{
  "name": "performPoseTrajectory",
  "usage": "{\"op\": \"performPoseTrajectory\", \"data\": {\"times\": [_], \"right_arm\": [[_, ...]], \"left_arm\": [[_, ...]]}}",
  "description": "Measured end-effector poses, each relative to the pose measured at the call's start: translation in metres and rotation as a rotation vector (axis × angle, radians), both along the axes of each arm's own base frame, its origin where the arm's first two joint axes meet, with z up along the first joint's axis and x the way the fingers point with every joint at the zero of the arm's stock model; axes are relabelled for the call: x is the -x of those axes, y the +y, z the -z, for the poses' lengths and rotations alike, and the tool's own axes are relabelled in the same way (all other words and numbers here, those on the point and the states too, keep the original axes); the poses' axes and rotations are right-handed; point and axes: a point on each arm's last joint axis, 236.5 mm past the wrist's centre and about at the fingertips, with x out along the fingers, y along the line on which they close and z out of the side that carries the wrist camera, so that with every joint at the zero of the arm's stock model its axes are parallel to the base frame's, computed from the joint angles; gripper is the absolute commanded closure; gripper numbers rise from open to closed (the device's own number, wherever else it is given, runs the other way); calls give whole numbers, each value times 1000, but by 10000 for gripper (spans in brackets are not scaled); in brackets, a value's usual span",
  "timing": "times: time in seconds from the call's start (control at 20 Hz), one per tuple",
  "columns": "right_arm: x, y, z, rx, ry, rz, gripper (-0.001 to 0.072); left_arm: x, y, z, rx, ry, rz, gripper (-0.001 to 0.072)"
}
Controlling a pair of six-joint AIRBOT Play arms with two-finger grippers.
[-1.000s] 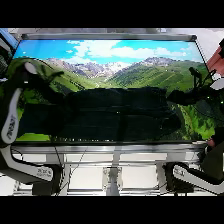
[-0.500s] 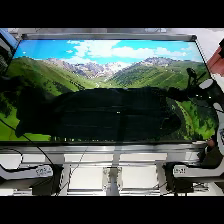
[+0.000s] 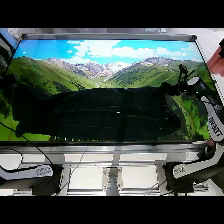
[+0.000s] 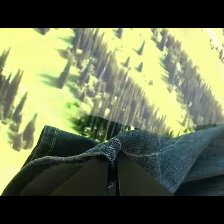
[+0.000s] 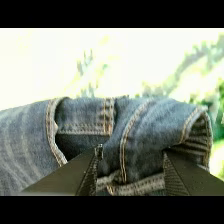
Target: Fold the clothes and pants, and hang the long-sleeved shirts on hangers.
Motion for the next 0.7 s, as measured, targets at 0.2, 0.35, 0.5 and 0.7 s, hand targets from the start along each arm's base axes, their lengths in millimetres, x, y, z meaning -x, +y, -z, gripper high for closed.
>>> {"op": "performPoseTrajectory", "data": {"times": [0.2,0.35,0.5,0.7], "right_arm": [[-6,-10,-8,40,3,-23,340],[-3,-14,-4,60,30,-42,340],[2,-17,3,69,64,-45,340],[4,-22,8,83,85,-35,340]], "left_arm": [[-1,3,5,-6,5,-4,678],[-2,5,12,-4,20,-5,678],[-3,6,19,4,35,-6,677],[-2,5,25,12,48,-5,677]]}}
